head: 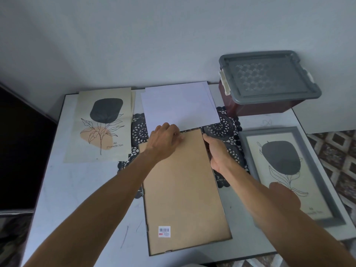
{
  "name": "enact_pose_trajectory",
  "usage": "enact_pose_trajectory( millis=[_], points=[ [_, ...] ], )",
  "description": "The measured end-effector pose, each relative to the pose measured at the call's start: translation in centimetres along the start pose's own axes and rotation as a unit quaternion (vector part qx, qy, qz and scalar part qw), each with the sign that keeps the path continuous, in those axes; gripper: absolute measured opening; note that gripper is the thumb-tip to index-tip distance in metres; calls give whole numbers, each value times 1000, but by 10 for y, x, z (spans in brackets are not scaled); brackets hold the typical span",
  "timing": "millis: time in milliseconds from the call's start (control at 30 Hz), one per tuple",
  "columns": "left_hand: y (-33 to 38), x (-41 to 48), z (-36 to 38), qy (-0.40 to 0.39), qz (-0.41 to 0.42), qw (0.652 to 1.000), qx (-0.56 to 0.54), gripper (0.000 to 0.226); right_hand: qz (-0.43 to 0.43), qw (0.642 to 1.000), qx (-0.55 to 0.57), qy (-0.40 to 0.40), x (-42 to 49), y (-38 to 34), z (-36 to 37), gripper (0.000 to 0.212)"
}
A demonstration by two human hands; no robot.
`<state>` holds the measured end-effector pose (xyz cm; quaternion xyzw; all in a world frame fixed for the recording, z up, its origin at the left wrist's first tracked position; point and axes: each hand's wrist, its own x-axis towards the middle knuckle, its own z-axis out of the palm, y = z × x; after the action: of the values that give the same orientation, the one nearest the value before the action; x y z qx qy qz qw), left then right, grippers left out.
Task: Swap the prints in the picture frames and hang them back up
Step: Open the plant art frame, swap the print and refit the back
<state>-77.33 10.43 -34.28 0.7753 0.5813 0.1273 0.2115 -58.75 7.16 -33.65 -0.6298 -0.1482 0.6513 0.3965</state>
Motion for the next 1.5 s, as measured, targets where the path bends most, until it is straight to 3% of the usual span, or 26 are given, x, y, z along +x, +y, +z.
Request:
enact_pose_trajectory(
  millis=[100, 267, 500, 667, 800, 867, 1200, 1400, 1500],
  points=[
    [0, 6, -6, -33, -6, 999, -14, 19, -25, 999, -41, 7, 1, 5, 3, 32],
    [-3, 8, -8, -40, -1, 999, -11, 20, -197, 961, -193, -26, 3, 11, 1, 44],
    [3, -2, -3, -49, 26, 998, -23, 33, -233, 941, -245, -17, 9, 11, -3, 46],
    [3, 2, -5, -77, 14, 996, -40, 29, -238, 935, -261, -26, 10, 14, -4, 50],
    [3, 8, -6, -115, -18, 990, -80, 25, -251, 931, -265, -26, 11, 17, -3, 17],
    [4, 10, -6, -128, -42, 985, -108, 23, -261, 925, -275, -25, 12, 17, -2, 16],
    [-10, -11, -12, 36, -32, 999, 2, 32, -308, 907, -280, 57, 17, 10, -3, 18],
    [-23, -37, -13, 25, -115, 991, 59, 35, -268, 933, -222, 87, 16, 11, -8, 15],
    [-19, -44, -14, 50, -195, 980, -4, 36, -221, 956, -169, 91, 17, 8, -13, 11]
  ],
)
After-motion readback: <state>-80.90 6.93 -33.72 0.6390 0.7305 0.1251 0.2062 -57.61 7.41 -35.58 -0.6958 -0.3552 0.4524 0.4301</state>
